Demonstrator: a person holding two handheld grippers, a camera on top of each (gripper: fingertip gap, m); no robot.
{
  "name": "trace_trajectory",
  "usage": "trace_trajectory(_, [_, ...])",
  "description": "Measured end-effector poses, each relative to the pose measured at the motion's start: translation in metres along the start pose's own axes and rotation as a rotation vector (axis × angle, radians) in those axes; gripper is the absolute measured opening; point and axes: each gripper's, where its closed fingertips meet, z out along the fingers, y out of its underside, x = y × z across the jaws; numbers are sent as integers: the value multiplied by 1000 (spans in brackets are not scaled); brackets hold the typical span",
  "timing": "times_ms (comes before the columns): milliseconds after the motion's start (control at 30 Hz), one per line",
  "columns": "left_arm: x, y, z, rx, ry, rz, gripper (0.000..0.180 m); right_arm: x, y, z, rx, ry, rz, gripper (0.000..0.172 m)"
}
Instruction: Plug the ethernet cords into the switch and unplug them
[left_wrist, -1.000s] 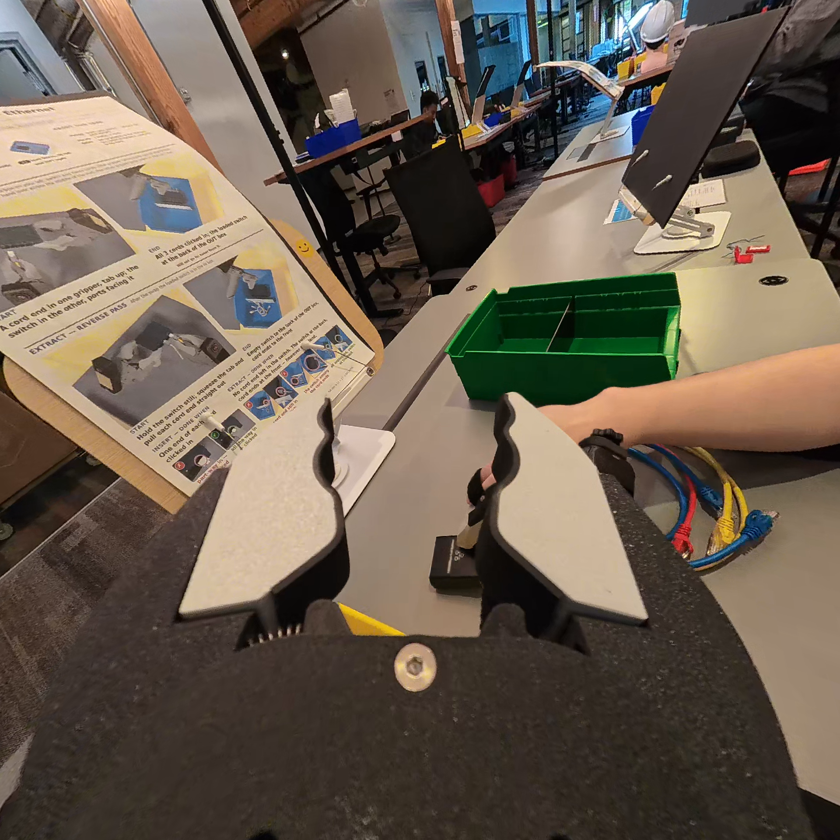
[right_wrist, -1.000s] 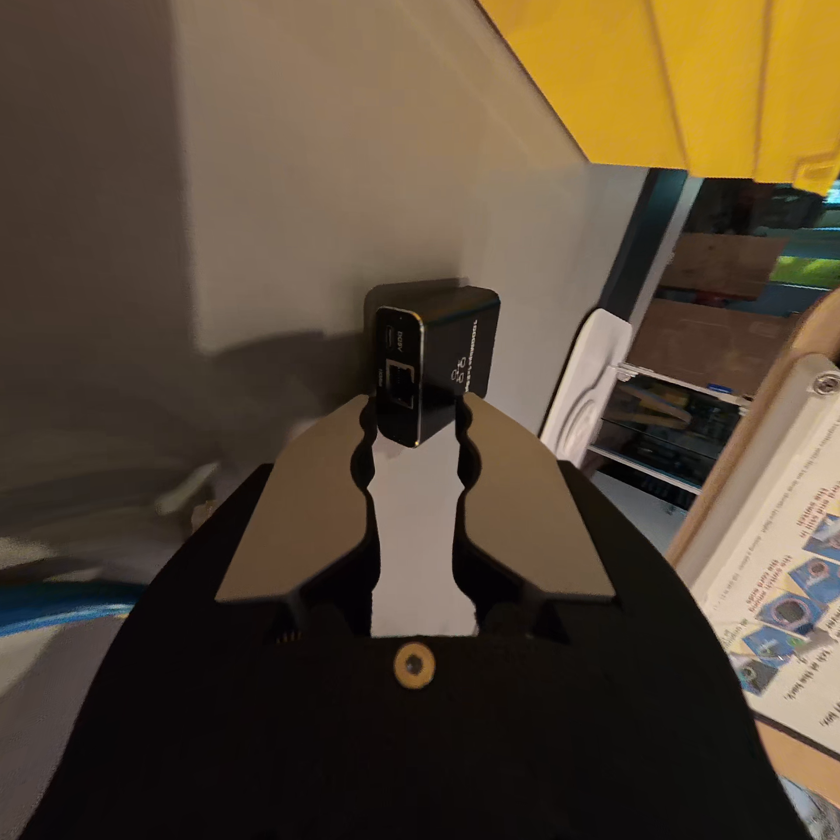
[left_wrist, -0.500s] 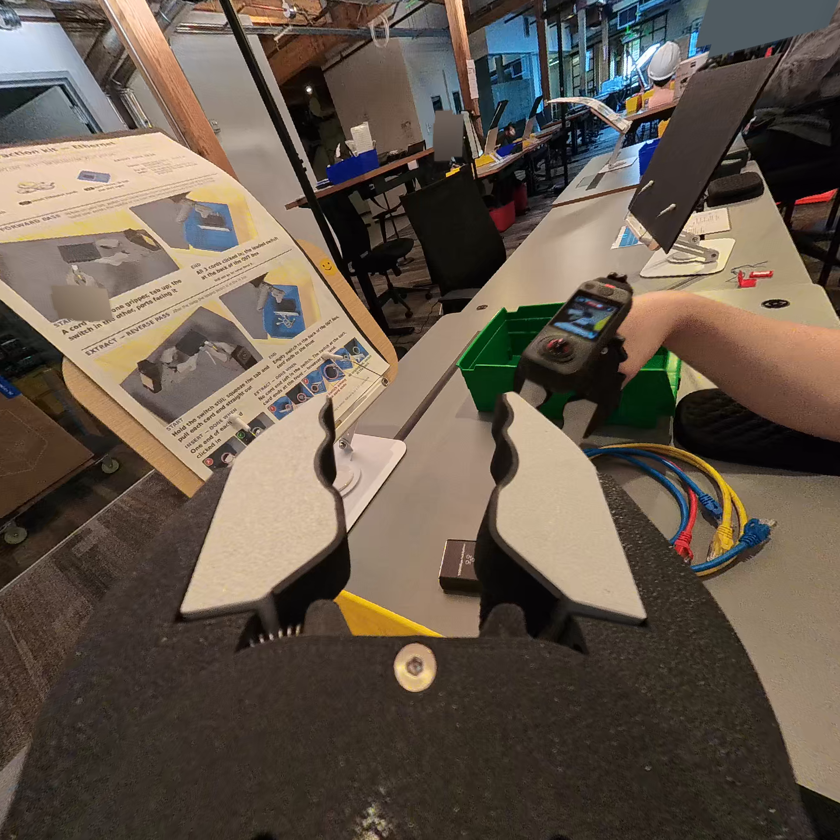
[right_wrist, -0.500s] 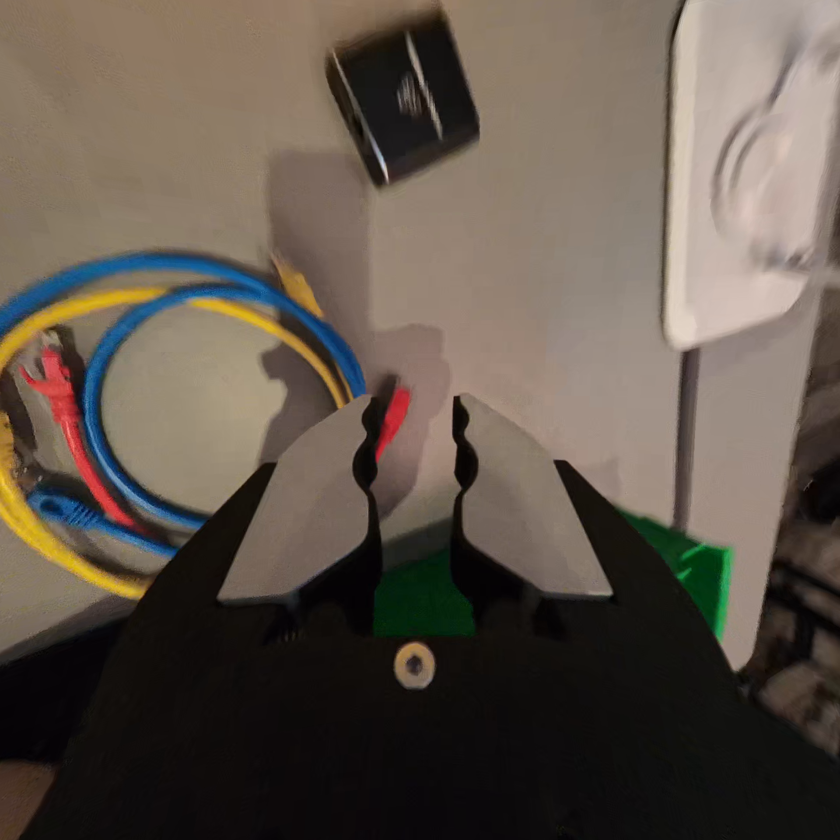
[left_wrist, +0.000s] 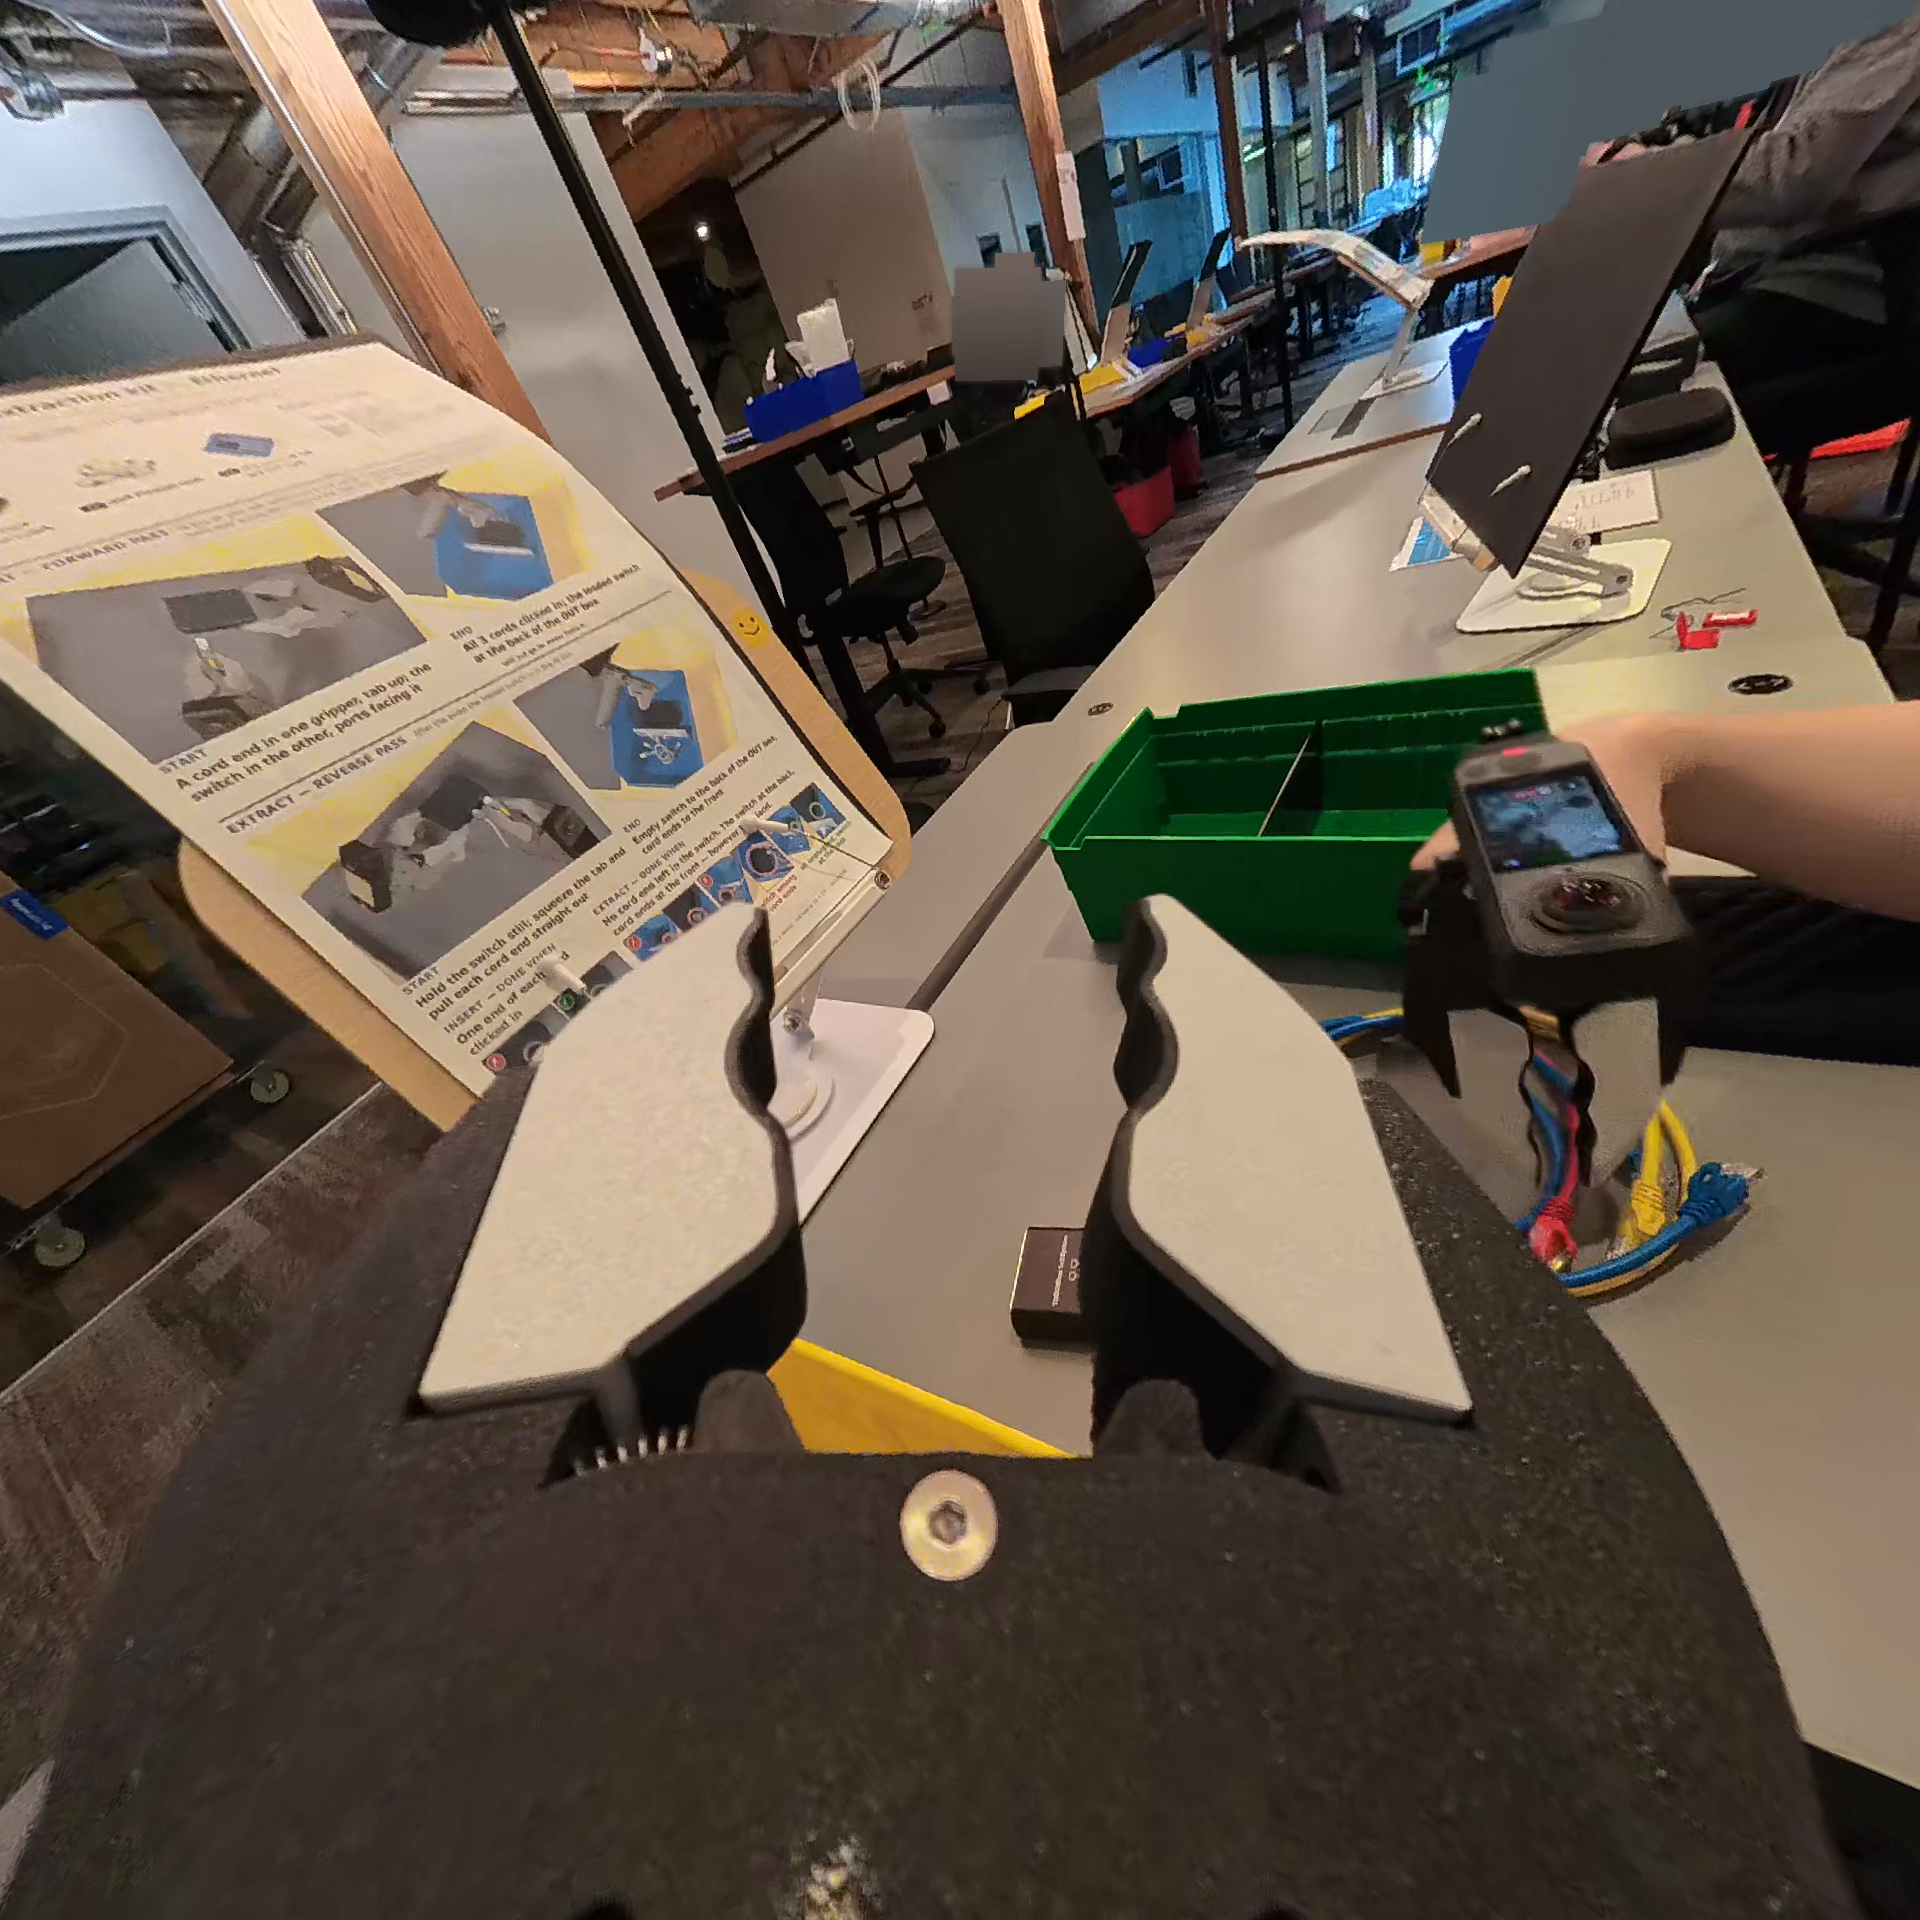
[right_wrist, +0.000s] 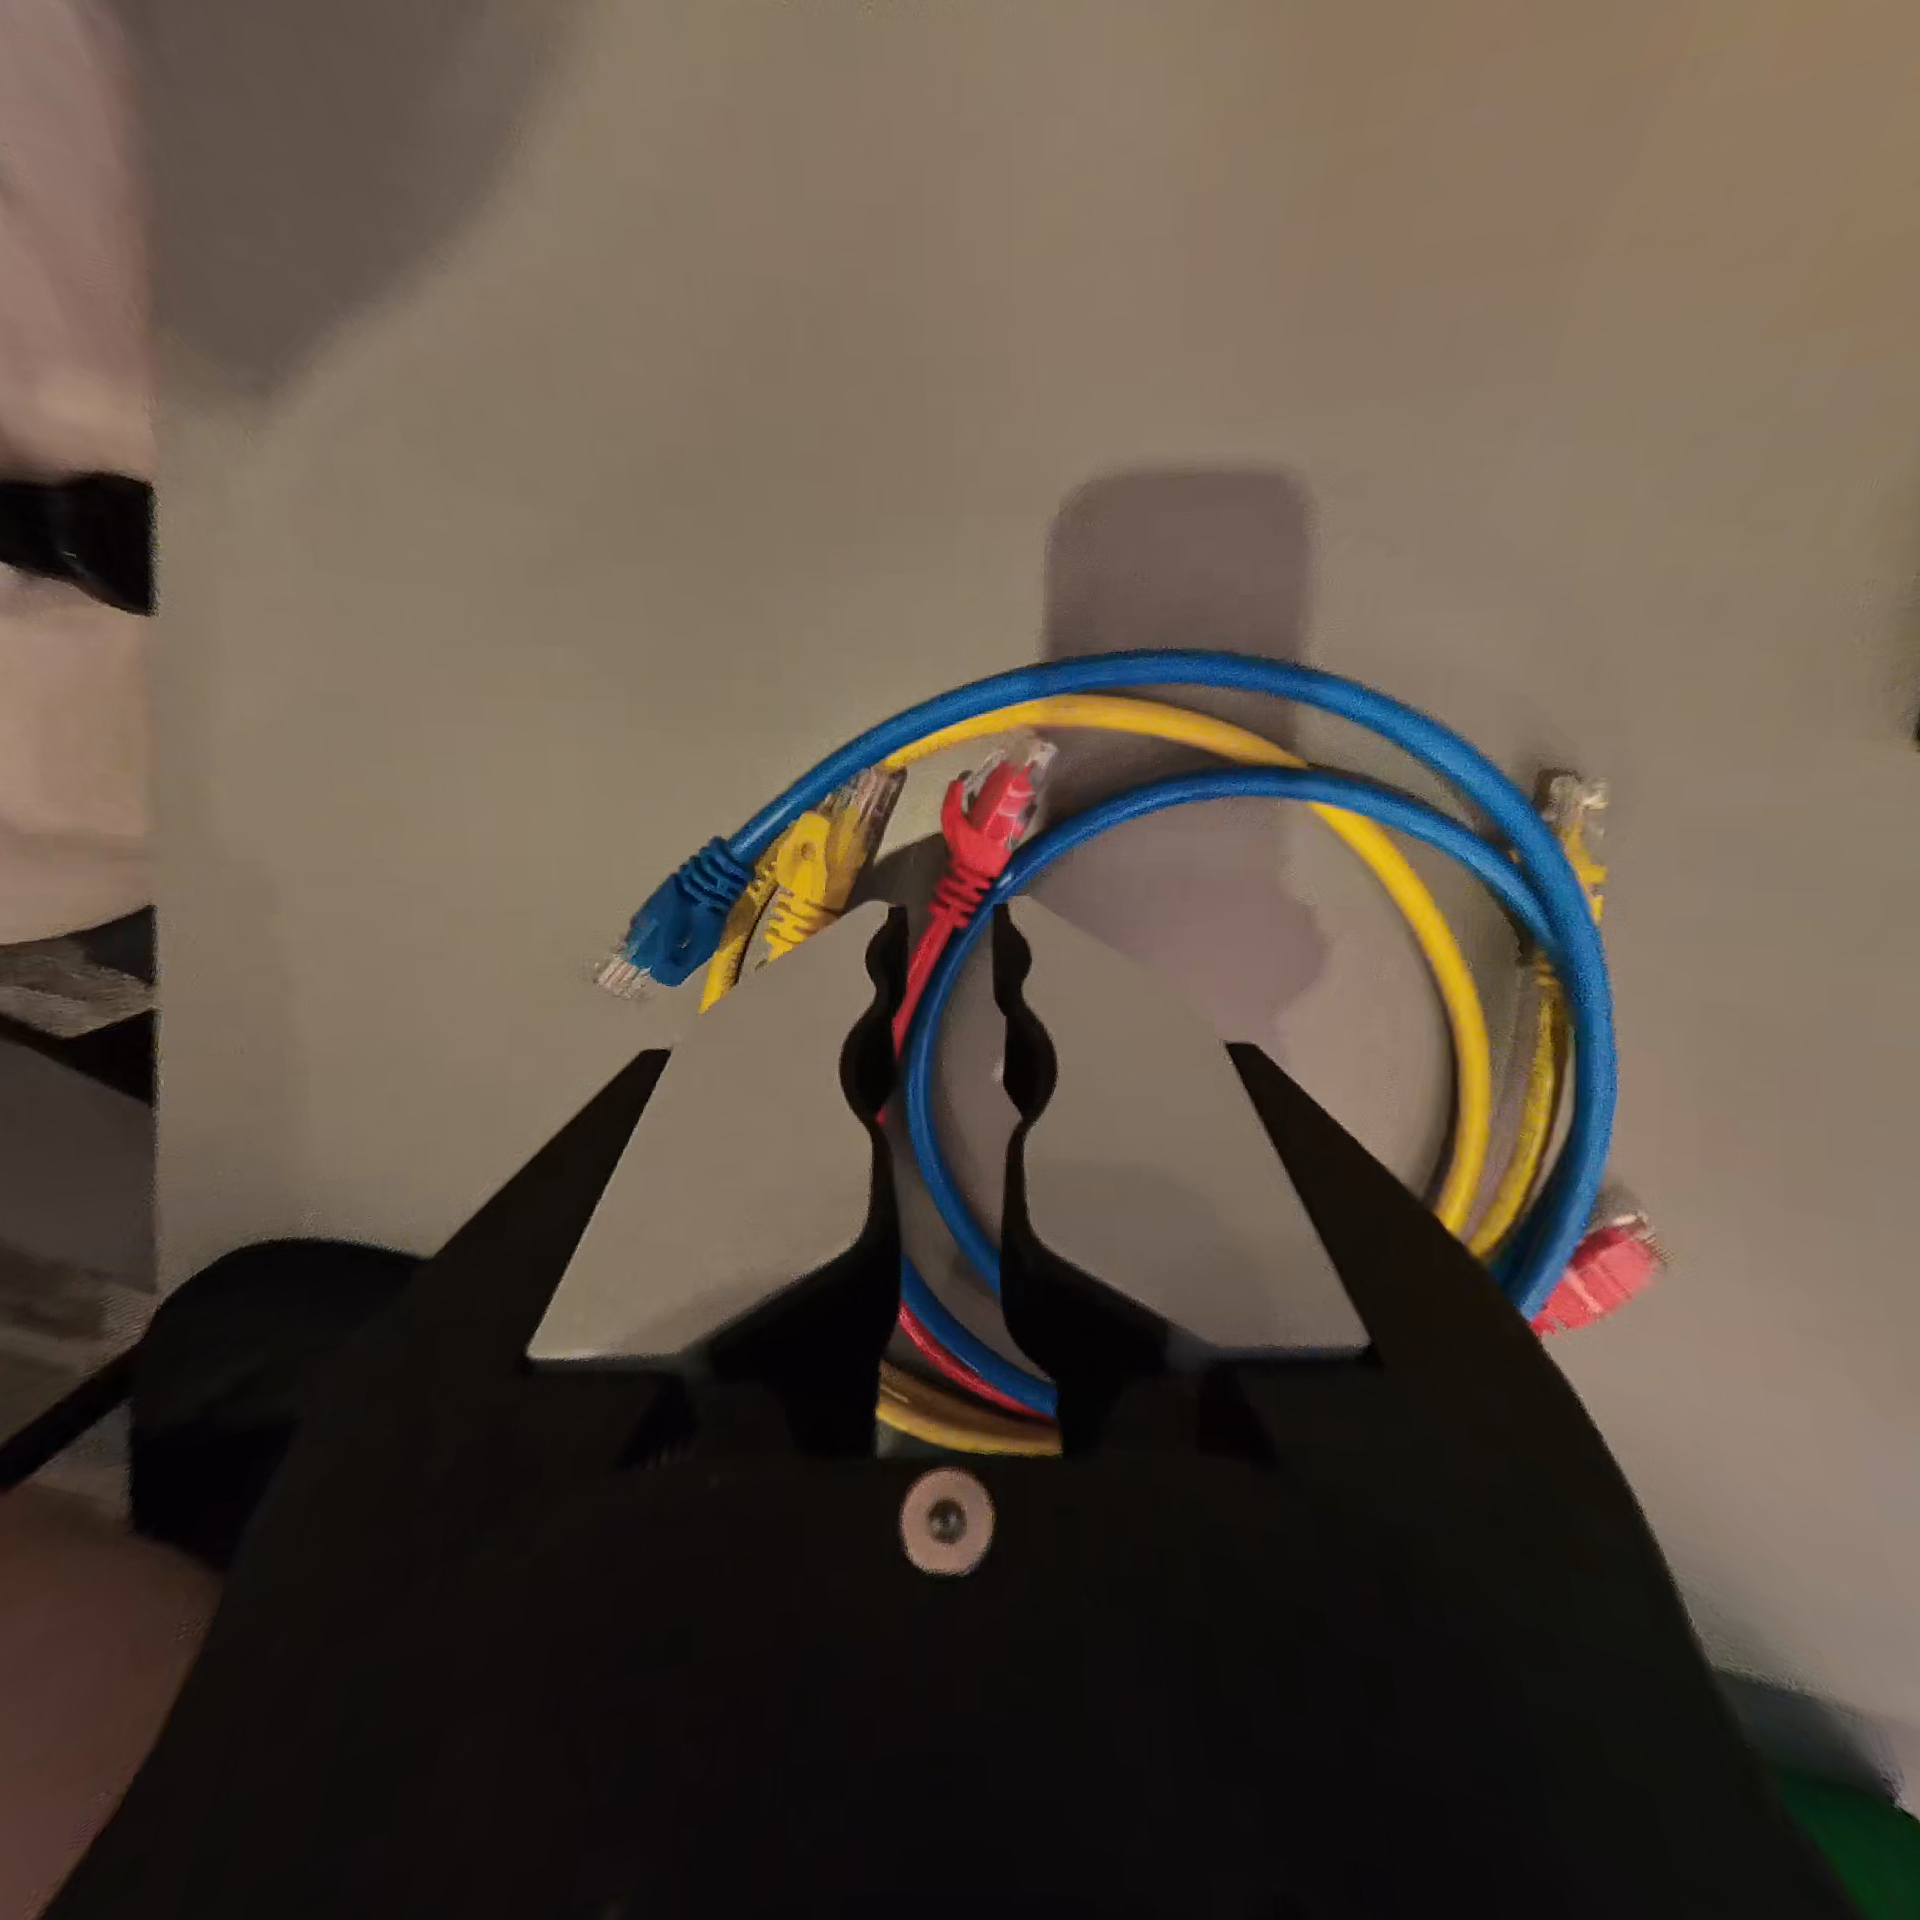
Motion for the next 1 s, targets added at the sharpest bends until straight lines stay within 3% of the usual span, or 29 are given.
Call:
trace_trajectory(167, [4,-6,-2,17,8,20,63,2,16,9,-2,113,92,15])
trace_trajectory(467, [10,-4,2,-1,27,33,63,-3,23,12,-8,177,129,8])
trace_trajectory(633, [12,-3,4,-9,40,30,63,11,11,-25,119,235,162,8])
trace_trajectory(767, [19,-1,10,-27,70,39,60,26,-6,-78,269,272,159,8])
trace_trajectory(933, [51,7,30,-91,212,93,62,41,-25,-147,482,160,196,7])
trace_trajectory(1000, [65,12,43,-117,265,129,62,48,-24,-161,498,130,205,7])
